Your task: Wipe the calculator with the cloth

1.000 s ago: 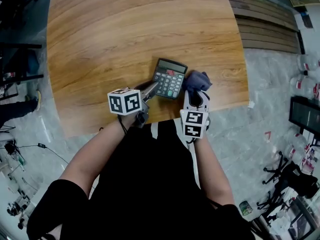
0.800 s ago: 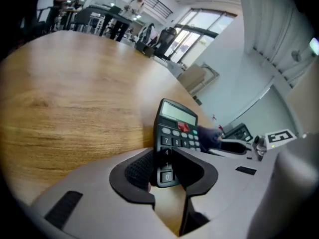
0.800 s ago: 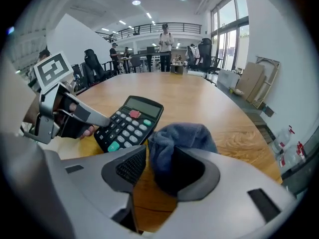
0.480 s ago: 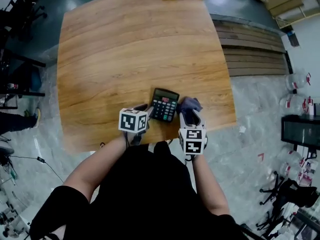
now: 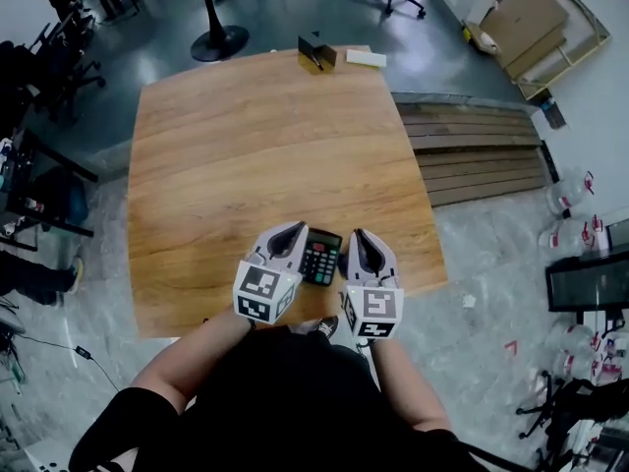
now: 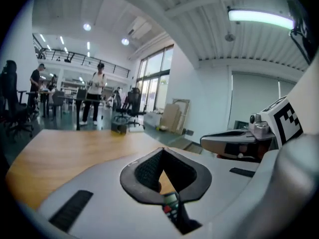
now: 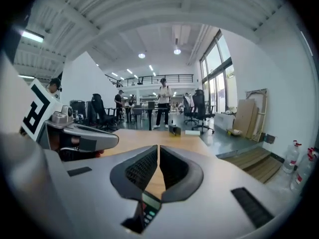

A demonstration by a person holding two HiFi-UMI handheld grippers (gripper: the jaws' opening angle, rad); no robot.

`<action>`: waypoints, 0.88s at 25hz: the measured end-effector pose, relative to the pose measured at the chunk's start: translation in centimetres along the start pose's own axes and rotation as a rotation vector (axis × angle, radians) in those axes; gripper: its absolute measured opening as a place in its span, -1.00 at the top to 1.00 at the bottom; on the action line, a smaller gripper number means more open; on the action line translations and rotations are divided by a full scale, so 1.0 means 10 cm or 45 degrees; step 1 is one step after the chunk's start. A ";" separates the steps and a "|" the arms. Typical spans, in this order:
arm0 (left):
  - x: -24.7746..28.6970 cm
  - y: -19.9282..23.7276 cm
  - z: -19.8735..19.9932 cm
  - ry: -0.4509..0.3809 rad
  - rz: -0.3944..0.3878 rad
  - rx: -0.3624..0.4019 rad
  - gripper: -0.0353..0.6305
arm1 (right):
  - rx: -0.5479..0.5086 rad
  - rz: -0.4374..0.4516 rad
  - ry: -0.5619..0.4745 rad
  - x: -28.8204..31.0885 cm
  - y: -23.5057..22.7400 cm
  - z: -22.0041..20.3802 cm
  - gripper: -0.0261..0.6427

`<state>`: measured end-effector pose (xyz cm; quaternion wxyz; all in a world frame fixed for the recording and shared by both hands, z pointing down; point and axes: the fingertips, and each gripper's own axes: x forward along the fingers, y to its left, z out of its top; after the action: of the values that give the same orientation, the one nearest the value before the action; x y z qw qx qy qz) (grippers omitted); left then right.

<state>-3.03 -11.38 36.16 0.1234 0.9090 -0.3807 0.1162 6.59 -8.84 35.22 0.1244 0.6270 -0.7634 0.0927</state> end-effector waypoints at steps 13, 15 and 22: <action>-0.29 -0.16 0.60 -0.301 0.054 0.000 0.88 | 0.004 0.080 -0.325 -0.30 0.26 0.60 0.88; -0.28 -0.18 0.59 -0.297 0.051 0.007 0.88 | 0.008 0.074 -0.339 -0.31 0.25 0.60 0.88; -0.29 -0.28 0.49 -0.261 0.048 0.009 0.88 | -0.006 0.068 -0.345 -0.40 0.20 0.54 0.88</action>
<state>-2.44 -9.10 30.26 0.0784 0.9093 -0.4079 0.0263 4.94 -6.29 28.84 0.0189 0.6128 -0.7900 0.0087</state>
